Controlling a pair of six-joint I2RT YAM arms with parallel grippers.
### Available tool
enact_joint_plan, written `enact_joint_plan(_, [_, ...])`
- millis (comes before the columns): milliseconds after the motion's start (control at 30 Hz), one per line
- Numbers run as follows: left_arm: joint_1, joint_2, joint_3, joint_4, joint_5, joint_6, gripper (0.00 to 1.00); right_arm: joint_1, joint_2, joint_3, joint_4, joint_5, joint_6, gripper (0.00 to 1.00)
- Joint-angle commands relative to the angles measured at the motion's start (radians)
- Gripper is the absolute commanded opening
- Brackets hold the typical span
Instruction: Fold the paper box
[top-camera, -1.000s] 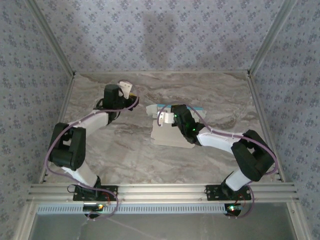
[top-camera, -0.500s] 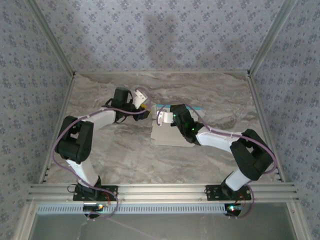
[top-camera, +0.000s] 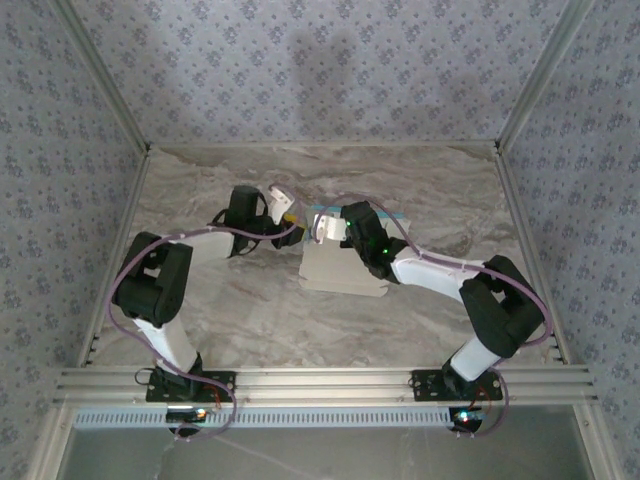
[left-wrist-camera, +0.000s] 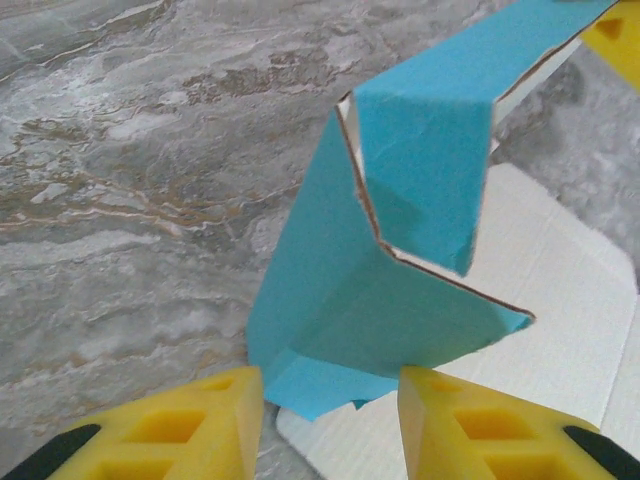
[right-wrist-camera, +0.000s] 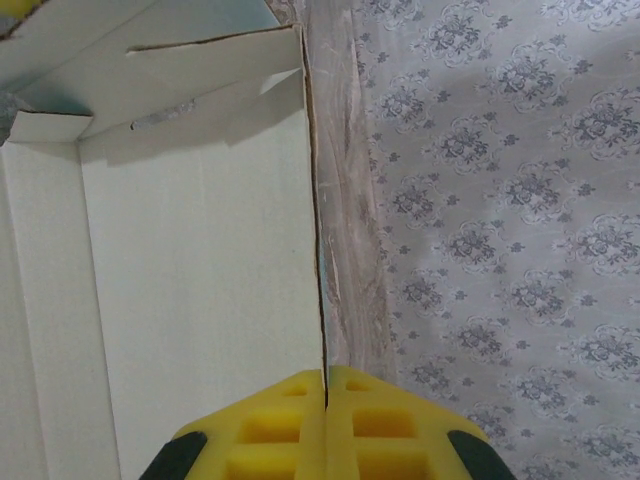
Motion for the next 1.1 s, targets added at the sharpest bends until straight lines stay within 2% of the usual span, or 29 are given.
enact_joint_plan(0, [-0.01, -0.001, -0.028, 0.201, 0.054, -0.102, 0.4, 0.003, 0.016, 0.021, -0.044, -0.026, 0.048, 0.0])
enact_joint_plan(400, [-0.036, -0.015, -0.088, 0.295, -0.018, -0.07, 0.4, 0.036, 0.027, -0.034, 0.005, 0.018, 0.044, 0.0])
enact_joint_plan(733, [-0.084, -0.017, -0.117, 0.396, -0.196, -0.053, 0.4, 0.056, 0.032, -0.016, -0.019, 0.026, 0.047, 0.0])
enact_joint_plan(1067, [-0.131, -0.004, -0.18, 0.522, -0.364, -0.038, 0.33, 0.065, 0.044, -0.022, -0.02, 0.025, 0.056, 0.0])
